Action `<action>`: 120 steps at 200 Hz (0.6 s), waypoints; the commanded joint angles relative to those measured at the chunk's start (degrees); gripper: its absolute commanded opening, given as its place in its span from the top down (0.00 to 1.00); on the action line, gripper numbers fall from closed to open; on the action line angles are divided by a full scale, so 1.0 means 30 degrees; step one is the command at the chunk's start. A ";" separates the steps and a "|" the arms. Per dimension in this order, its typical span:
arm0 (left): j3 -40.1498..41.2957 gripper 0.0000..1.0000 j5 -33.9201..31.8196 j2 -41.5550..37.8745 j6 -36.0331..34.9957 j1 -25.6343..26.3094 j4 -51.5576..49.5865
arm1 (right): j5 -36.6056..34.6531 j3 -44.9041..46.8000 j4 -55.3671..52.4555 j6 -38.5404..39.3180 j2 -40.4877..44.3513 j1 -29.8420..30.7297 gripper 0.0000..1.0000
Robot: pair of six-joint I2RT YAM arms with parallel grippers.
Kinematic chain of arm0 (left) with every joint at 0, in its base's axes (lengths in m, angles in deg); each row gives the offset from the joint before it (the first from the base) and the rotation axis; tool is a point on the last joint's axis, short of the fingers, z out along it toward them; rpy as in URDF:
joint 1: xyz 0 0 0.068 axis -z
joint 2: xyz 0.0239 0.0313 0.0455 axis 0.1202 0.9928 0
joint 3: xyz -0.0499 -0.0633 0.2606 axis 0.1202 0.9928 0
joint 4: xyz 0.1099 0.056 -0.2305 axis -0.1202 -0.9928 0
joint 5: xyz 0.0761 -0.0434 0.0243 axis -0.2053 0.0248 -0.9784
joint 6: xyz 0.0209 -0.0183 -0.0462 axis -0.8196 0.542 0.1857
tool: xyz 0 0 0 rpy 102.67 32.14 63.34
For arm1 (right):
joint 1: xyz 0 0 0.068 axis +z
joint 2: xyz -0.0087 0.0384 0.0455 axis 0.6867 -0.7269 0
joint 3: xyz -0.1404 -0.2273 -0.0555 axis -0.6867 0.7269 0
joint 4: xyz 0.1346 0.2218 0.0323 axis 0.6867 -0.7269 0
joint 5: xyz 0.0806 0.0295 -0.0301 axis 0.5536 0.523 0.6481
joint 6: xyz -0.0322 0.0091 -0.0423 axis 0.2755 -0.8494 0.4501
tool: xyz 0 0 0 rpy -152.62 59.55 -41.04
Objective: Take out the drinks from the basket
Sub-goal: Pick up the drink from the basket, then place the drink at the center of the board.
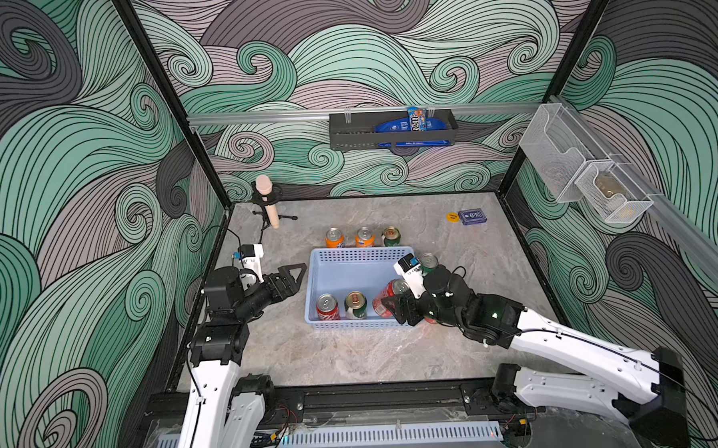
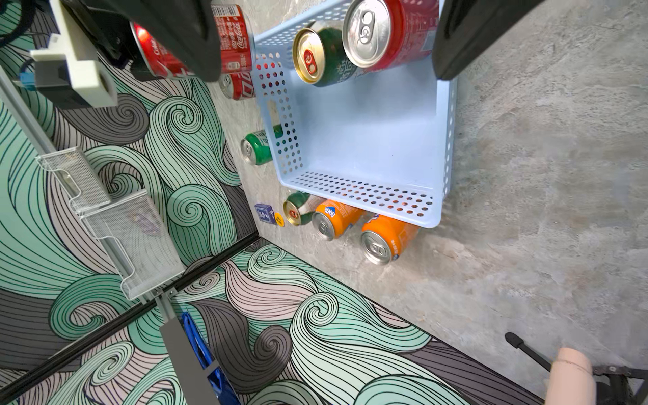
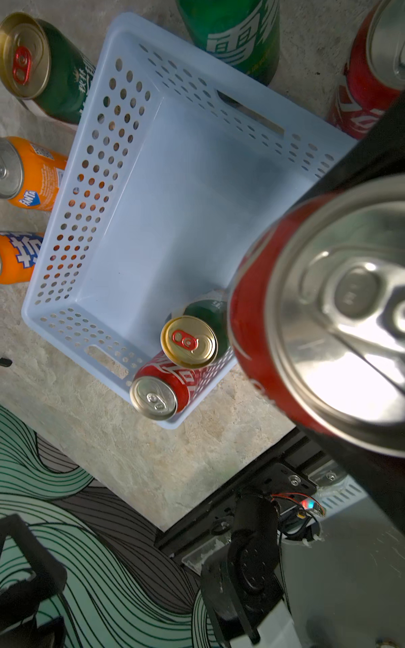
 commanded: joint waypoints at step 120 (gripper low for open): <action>0.1518 0.04 -0.2258 0.0820 0.1046 0.5456 0.2441 | -0.2877 0.2205 0.0265 -0.1250 0.0690 0.3927 0.40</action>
